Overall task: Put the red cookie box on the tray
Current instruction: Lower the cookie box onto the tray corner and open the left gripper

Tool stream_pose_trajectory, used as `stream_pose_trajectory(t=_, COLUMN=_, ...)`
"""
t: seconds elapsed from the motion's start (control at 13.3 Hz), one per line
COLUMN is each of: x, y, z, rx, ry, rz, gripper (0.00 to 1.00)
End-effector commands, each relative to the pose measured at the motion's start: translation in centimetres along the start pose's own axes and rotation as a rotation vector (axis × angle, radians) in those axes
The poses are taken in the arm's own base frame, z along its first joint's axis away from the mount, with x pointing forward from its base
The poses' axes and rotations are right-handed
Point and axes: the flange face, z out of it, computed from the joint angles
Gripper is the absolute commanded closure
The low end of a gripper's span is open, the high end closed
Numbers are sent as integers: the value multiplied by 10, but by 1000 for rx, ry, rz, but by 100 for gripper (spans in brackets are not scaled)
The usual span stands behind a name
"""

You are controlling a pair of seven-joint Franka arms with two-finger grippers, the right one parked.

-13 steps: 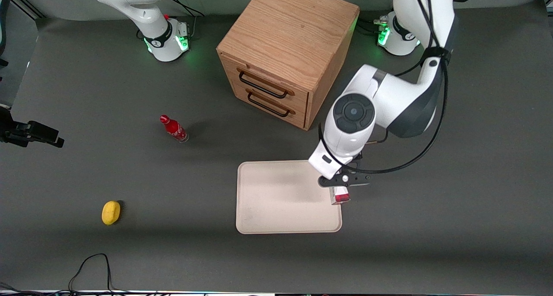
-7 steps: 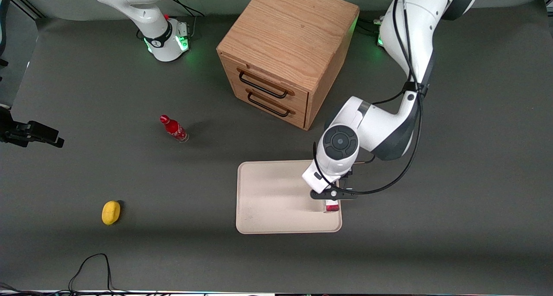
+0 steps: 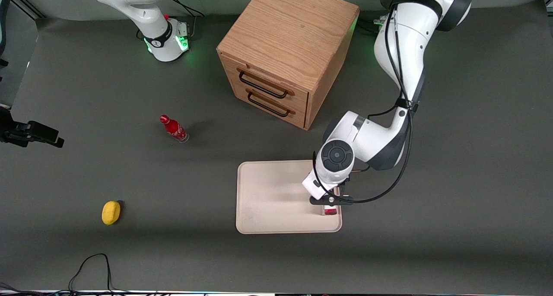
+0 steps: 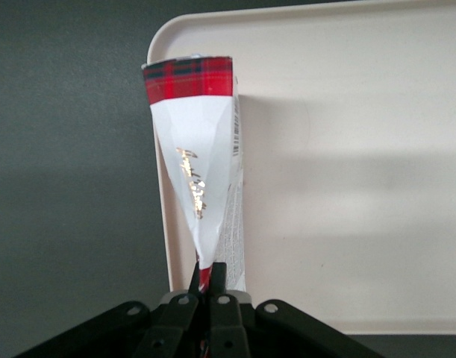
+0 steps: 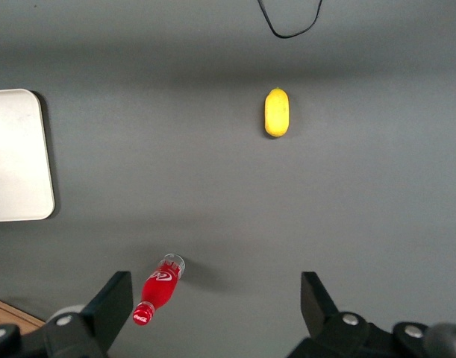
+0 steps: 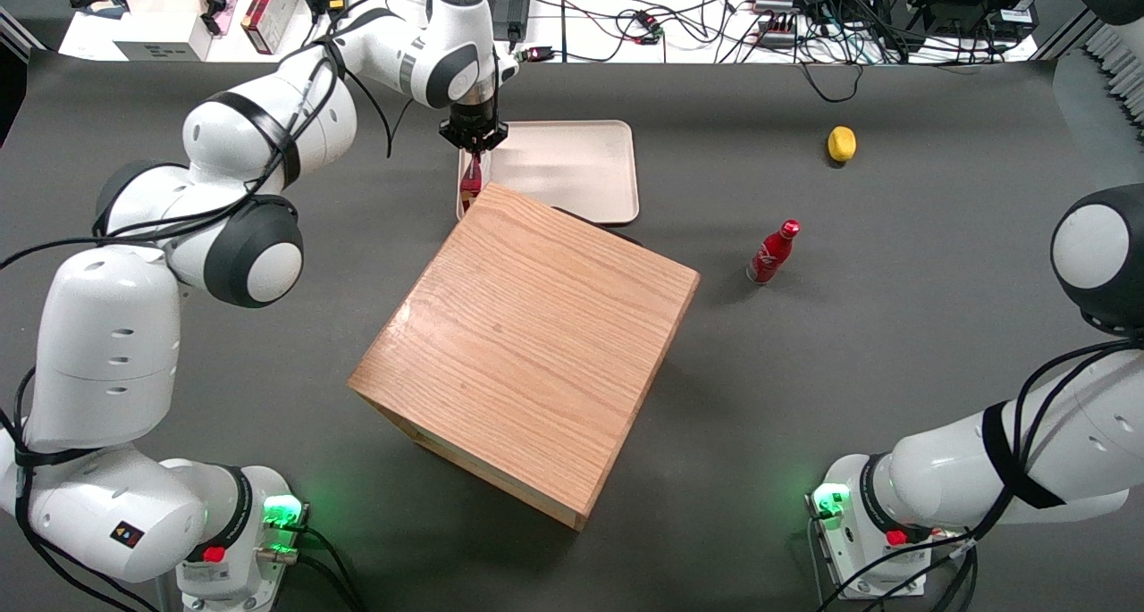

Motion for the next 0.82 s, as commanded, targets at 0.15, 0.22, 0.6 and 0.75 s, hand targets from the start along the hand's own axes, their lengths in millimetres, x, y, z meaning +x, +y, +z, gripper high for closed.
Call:
stream_pose_trajectory(t=0.15, x=4, y=2, z=3, rx=-17, ry=29, rz=-38, gripper=100)
stream_pose_trajectory(t=0.22, x=6, y=-1, z=6, rx=-13, ry=32, rz=-40, gripper=100)
stream_pose_trajectory(t=0.6, x=15, y=-6, z=9, rx=-32, ry=66, rz=-44, gripper=100)
stream_pose_trajectory(t=0.75, x=15, y=-6, z=7, rx=-34, ry=68, rz=-40, gripper=100)
